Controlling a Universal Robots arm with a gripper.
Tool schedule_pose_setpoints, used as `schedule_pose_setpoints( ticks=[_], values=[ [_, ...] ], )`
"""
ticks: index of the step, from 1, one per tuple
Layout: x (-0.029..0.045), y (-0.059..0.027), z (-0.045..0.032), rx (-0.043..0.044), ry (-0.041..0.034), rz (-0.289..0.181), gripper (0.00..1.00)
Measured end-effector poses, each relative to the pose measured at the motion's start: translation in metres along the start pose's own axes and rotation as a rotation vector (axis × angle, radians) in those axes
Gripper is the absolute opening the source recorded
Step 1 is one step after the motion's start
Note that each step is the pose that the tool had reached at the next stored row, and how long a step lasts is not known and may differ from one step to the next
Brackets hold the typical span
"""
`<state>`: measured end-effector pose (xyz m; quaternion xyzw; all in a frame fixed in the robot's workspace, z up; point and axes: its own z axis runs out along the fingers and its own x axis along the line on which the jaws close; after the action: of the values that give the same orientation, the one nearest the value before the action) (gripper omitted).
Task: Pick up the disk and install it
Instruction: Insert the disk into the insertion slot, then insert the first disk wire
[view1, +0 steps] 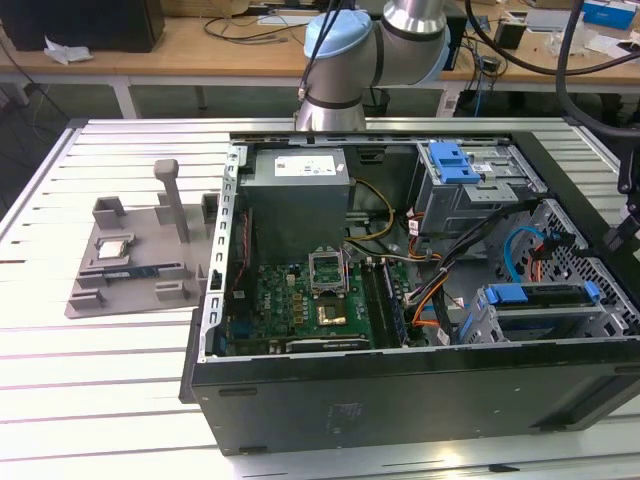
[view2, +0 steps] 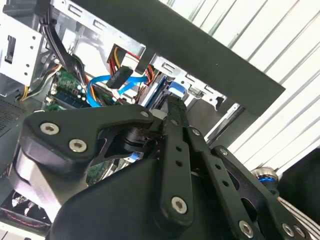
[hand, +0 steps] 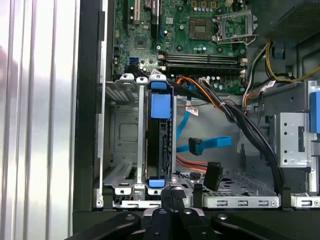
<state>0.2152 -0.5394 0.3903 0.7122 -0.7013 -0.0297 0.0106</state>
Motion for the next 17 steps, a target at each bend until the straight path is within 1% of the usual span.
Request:
schedule_pose_setpoints(
  ticks=[15,16,17],
  values=[
    [0.0000,-0.0003,0.0000,0.0000,0.0000,0.000,0.11],
    [0.0001,-0.0003,0.0000,0.0000,0.0000,0.000,0.11],
    [0.0001,-0.0003,0.0000,0.0000,0.0000,0.000,0.17]
  ],
)
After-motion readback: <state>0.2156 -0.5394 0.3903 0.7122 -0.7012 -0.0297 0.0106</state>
